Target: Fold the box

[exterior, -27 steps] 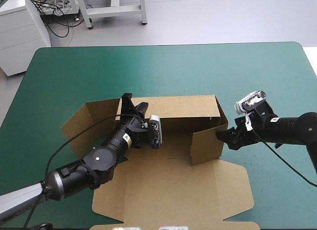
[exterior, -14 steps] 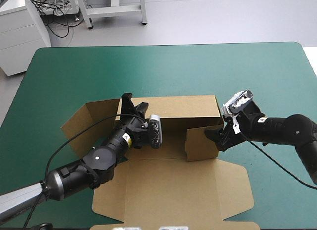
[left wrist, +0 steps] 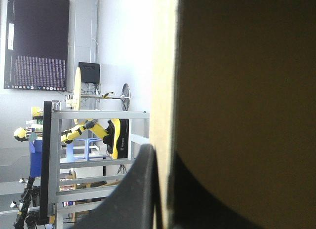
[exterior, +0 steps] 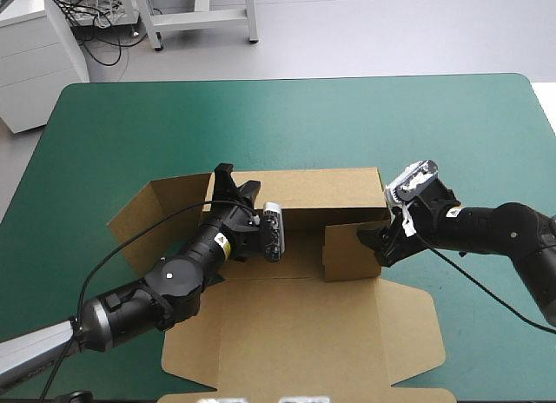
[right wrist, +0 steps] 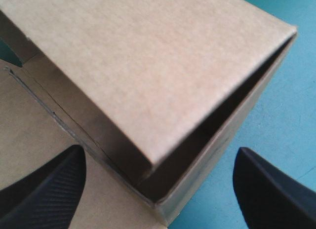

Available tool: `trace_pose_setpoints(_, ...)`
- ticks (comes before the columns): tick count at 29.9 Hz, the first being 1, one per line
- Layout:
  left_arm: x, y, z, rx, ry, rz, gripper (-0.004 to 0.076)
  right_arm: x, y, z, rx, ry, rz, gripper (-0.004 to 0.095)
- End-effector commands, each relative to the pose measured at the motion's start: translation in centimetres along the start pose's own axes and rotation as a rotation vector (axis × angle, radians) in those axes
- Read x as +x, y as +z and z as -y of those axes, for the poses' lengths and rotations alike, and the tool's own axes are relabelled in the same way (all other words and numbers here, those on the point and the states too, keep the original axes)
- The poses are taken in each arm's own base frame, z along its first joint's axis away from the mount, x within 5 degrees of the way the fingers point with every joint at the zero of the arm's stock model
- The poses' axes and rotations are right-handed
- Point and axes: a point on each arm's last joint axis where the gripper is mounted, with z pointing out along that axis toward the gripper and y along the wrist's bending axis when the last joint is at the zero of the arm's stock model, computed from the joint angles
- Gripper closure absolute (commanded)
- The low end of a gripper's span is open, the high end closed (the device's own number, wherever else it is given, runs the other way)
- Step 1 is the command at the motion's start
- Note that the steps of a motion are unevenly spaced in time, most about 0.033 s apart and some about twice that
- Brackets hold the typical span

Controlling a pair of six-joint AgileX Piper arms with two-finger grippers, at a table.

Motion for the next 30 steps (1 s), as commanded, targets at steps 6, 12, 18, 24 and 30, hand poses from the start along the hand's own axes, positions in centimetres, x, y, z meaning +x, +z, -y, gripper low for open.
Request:
trace_pose_setpoints(6,0.1,-0.5,-0.4,0.002,-0.09,-0.017,0.0737,-1.4,-0.3,-0.7,0.062,-0.007,0.075,0.0161)
trace_pose_setpoints(12,0.1,-0.5,-0.4,0.0,-0.09,-0.021,0.0737,0.6,1.1,-0.3,0.112,0.072,0.077,0.0161)
trace_pose_setpoints(18,0.1,-0.5,-0.4,0.001,-0.087,-0.021,0.0737,1.8,2.0,-0.3,0.129,0.12,0.146,0.0242)
trace_pose_setpoints(24,0.1,-0.4,-0.4,0.002,-0.071,-0.022,0.0737,1.5,2.0,-0.5,0.113,0.105,0.177,0.0401)
trace_pose_setpoints(30,0.1,-0.4,-0.4,0.005,-0.076,-0.021,0.0737,1.5,2.0,-0.7,0.094,0.105,0.169,0.0603)
